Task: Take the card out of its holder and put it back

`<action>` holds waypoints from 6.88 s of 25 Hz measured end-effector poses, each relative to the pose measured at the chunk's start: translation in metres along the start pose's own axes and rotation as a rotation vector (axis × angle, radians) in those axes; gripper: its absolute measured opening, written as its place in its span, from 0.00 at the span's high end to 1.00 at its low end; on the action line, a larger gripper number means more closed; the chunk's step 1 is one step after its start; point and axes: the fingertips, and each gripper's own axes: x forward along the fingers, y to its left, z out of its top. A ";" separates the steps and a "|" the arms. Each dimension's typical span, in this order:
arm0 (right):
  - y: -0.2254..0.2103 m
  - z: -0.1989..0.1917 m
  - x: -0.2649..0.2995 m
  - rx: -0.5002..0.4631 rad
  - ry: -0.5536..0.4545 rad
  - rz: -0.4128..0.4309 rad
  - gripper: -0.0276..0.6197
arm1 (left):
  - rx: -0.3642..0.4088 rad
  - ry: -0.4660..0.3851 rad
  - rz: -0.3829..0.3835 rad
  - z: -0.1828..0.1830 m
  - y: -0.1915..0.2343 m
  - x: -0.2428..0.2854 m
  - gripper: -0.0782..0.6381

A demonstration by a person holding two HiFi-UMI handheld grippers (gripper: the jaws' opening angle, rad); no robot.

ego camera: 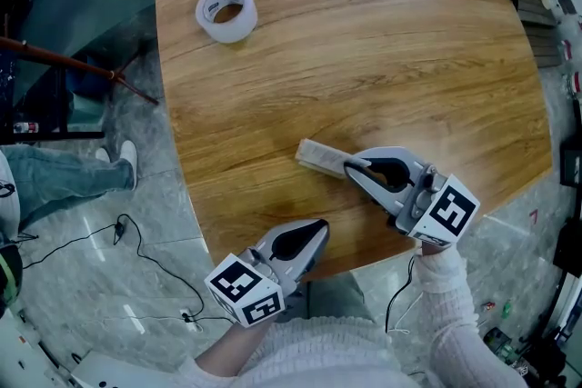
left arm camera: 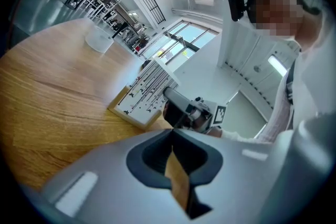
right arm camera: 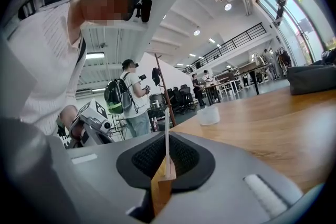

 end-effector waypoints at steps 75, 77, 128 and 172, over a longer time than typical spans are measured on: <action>0.077 0.138 -0.067 -0.158 -0.139 -0.073 0.94 | 0.266 -0.059 -0.065 0.034 -0.091 -0.044 0.88; 0.076 0.136 -0.066 -0.155 -0.137 -0.068 0.94 | 0.260 -0.057 -0.064 0.033 -0.090 -0.043 0.88; 0.008 0.057 -0.014 -0.037 -0.130 0.024 0.94 | -0.045 -0.059 -0.059 -0.001 -0.027 -0.015 0.88; 0.003 0.017 -0.004 -0.016 -0.068 -0.007 0.93 | -0.101 -0.091 -0.010 -0.007 -0.014 -0.020 0.88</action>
